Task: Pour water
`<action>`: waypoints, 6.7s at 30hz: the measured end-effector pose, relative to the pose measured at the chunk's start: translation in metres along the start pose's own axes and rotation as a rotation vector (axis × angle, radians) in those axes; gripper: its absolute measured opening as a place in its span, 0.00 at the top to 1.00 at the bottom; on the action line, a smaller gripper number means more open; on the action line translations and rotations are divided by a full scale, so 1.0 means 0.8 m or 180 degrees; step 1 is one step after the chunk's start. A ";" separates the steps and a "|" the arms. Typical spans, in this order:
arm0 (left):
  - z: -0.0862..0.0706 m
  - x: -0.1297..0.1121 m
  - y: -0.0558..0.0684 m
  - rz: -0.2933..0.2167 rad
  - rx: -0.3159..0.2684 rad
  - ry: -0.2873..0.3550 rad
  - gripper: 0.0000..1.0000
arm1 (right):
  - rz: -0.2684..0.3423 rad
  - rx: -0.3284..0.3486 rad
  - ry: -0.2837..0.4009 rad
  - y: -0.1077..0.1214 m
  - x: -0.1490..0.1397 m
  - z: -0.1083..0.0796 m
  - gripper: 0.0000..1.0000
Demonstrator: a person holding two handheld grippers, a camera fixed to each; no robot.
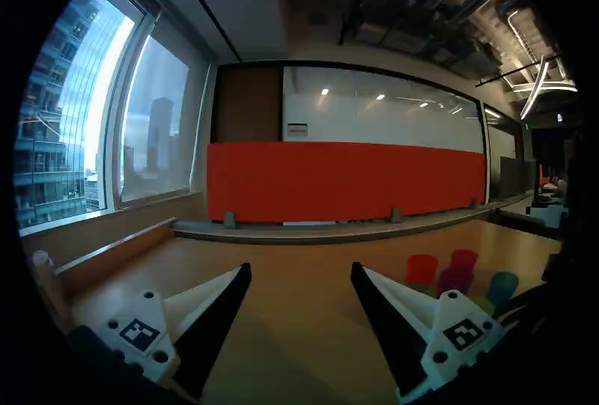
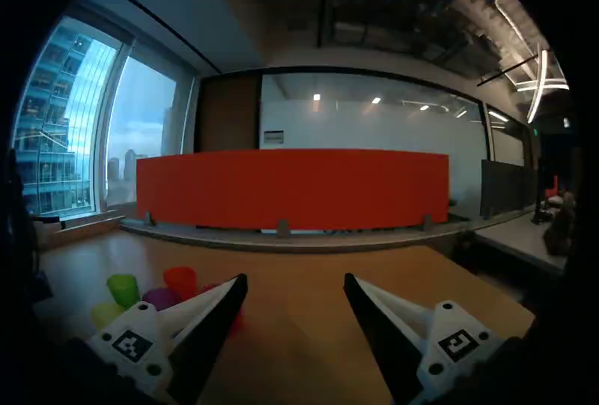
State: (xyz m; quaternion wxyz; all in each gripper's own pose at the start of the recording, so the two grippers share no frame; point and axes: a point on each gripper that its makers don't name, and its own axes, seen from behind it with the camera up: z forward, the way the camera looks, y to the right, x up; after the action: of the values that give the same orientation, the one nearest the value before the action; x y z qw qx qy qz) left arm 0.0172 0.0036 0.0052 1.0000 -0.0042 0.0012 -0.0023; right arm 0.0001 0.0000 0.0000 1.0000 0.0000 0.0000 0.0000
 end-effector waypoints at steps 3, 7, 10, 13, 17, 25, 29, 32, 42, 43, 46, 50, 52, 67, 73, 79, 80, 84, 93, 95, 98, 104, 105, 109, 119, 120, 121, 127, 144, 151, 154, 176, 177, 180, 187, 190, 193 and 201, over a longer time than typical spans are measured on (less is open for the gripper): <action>0.007 0.022 0.000 -0.0005 -0.0013 -0.0006 0.01 | -0.0007 0.0022 -0.0009 -0.003 0.014 0.003 0.00; 0.017 0.047 -0.002 0.0049 -0.0031 -0.0024 0.01 | -0.0022 0.0075 -0.0021 -0.004 0.040 0.008 0.00; 0.023 0.066 0.000 0.0121 -0.0069 -0.0030 0.01 | -0.0029 0.0116 -0.0019 -0.004 0.061 0.010 0.00; 0.029 0.086 0.003 0.0198 -0.0115 -0.0024 0.01 | -0.0047 0.0157 -0.0009 -0.005 0.084 0.013 0.00; 0.036 0.112 0.009 0.0277 -0.0177 -0.0017 0.01 | -0.0099 0.0208 0.0002 -0.008 0.112 0.017 0.00; 0.046 0.167 0.020 0.0400 -0.0305 0.0053 0.01 | -0.0213 0.0330 0.0025 -0.018 0.159 0.025 0.00; 0.049 0.181 0.024 0.0420 -0.0370 0.0064 0.01 | -0.0183 0.0402 0.0016 -0.023 0.171 0.027 0.00; 0.049 0.185 0.030 0.0407 -0.0457 0.0062 0.01 | -0.0138 0.0480 -0.0008 -0.027 0.172 0.027 0.00; 0.047 0.183 0.062 0.0311 -0.0940 -0.0038 0.01 | -0.0165 0.0967 -0.0037 -0.055 0.174 0.017 0.00; 0.047 0.182 0.063 0.0308 -0.0971 -0.0048 0.01 | -0.0170 0.1051 -0.0054 -0.060 0.175 0.014 0.00; 0.046 0.182 0.068 0.0308 -0.1078 -0.0072 0.01 | -0.0182 0.1276 -0.0097 -0.074 0.179 0.008 0.00; 0.042 0.184 0.082 0.0318 -0.1286 -0.0083 0.01 | -0.0182 0.1550 -0.0127 -0.090 0.185 -0.001 0.00; 0.040 0.185 0.091 0.0310 -0.1402 -0.0084 0.01 | -0.0182 0.1663 -0.0135 -0.096 0.187 -0.004 0.00; 0.027 0.180 0.131 0.0387 -0.1971 -0.0190 0.01 | -0.0367 0.2248 -0.0345 -0.136 0.179 -0.028 0.00; 0.022 0.170 0.147 0.0500 -0.2144 -0.0251 0.01 | -0.0432 0.2397 -0.0437 -0.145 0.171 -0.034 0.00; 0.023 0.153 0.156 0.0588 -0.2232 -0.0351 0.01 | -0.0515 0.2524 -0.0629 -0.150 0.148 -0.039 0.00; 0.024 0.150 0.157 0.0592 -0.2242 -0.0367 0.01 | -0.0528 0.2545 -0.0662 -0.151 0.144 -0.040 0.00; 0.026 0.137 0.160 0.0593 -0.2292 -0.0441 0.01 | -0.0619 0.2622 -0.0763 -0.154 0.127 -0.044 0.00; 0.036 0.096 0.163 0.0639 -0.2373 -0.0638 0.01 | -0.0838 0.2688 -0.0944 -0.156 0.088 -0.049 0.00; 0.037 0.084 0.165 0.0650 -0.2405 -0.0691 0.01 | -0.0870 0.2707 -0.0988 -0.156 0.078 -0.050 0.00; 0.037 0.067 0.169 0.0673 -0.2454 -0.0767 0.01 | -0.0907 0.2722 -0.1049 -0.155 0.063 -0.051 0.00; 0.039 0.039 0.177 0.0719 -0.2527 -0.0884 0.01 | -0.0968 0.2721 -0.1152 -0.154 0.034 -0.050 0.00; 0.039 0.035 0.178 0.0723 -0.2537 -0.0902 0.01 | -0.0978 0.2719 -0.1170 -0.153 0.029 -0.049 0.00; 0.041 0.016 0.181 0.0709 -0.2554 -0.0989 0.01 | -0.1027 0.2722 -0.1242 -0.152 0.009 -0.049 0.00; 0.043 -0.030 0.185 0.0697 -0.2591 -0.1194 0.01 | -0.1097 0.2776 -0.1400 -0.154 -0.039 -0.055 0.00; 0.042 -0.034 0.185 0.0702 -0.2599 -0.1211 0.01 | -0.1100 0.2776 -0.1417 -0.154 -0.044 -0.056 0.00; 0.041 -0.037 0.186 0.0705 -0.2605 -0.1226 0.01 | -0.1103 0.2769 -0.1432 -0.152 -0.046 -0.056 0.00; 0.041 -0.058 0.186 0.0697 -0.2629 -0.1327 0.00 | -0.1113 0.2795 -0.1528 -0.150 -0.065 -0.059 0.00; 0.043 -0.122 0.181 0.0709 -0.2663 -0.1637 0.00 | -0.1203 0.2837 -0.1747 -0.155 -0.127 -0.065 0.00; 0.045 -0.145 0.183 0.0750 -0.2683 -0.1758 0.00 | -0.1229 0.2798 -0.1836 -0.147 -0.148 -0.065 0.00; 0.048 -0.153 0.185 0.0764 -0.2694 -0.1794 0.00 | -0.1247 0.2795 -0.1874 -0.145 -0.155 -0.066 0.00; 0.084 -0.185 0.212 0.0843 -0.2742 -0.1944 0.00 | -0.1209 0.2825 -0.1970 -0.151 -0.176 -0.059 0.00; 0.085 -0.186 0.214 0.0844 -0.2744 -0.1945 0.00 | -0.1208 0.2829 -0.1970 -0.151 -0.176 -0.059 0.00; 0.090 -0.187 0.219 0.0839 -0.2754 -0.1939 0.01 | -0.1206 0.2840 -0.1977 -0.152 -0.177 -0.059 0.00; 0.098 -0.186 0.228 0.0794 -0.2772 -0.1943 0.01 | -0.1192 0.2860 -0.1988 -0.153 -0.179 -0.058 0.00; 0.102 -0.185 0.230 0.0788 -0.2771 -0.1932 0.01 | -0.1182 0.2869 -0.1988 -0.155 -0.180 -0.057 0.00; 0.105 -0.185 0.231 0.0800 -0.2758 -0.1921 0.01 | -0.1178 0.2879 -0.1987 -0.157 -0.181 -0.056 0.00; 0.105 -0.188 0.234 0.0814 -0.2759 -0.1926 0.09 | -0.1185 0.2908 -0.1974 -0.164 -0.182 -0.053 0.00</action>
State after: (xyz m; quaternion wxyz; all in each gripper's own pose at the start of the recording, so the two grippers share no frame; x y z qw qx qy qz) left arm -0.1321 0.1919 0.0882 0.8547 -0.4164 -0.2853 0.1214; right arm -0.1457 -0.1309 -0.0425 0.8350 0.4314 -0.2928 -0.1758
